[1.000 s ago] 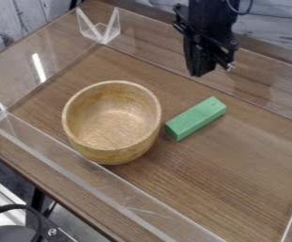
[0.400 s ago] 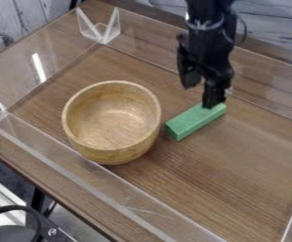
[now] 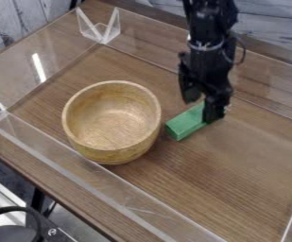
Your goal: Put the green block in the brown bowl
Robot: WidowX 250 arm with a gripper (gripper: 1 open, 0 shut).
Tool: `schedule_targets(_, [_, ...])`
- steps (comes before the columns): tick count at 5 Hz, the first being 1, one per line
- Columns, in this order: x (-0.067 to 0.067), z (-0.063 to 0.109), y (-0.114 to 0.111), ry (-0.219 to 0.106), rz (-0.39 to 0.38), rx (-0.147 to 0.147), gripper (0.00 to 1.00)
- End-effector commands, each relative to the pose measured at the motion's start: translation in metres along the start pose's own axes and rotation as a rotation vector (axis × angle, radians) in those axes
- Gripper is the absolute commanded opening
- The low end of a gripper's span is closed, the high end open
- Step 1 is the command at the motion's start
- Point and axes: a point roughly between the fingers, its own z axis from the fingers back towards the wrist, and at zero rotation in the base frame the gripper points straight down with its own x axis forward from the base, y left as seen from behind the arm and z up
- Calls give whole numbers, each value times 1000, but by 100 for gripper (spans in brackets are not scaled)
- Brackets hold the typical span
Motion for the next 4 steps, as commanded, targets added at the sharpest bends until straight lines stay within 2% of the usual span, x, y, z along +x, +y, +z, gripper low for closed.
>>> schedule_targets(1, [6, 2, -1, -29, 7, -5, 100])
schedule_targets(2, [6, -2, 7, -11, 36, -11, 0])
schedule_targets(3, [3, 8, 16, -13, 64, -9, 0])
schedule_targets(4, [-5, 29, 29, -31, 101, 2, 0])
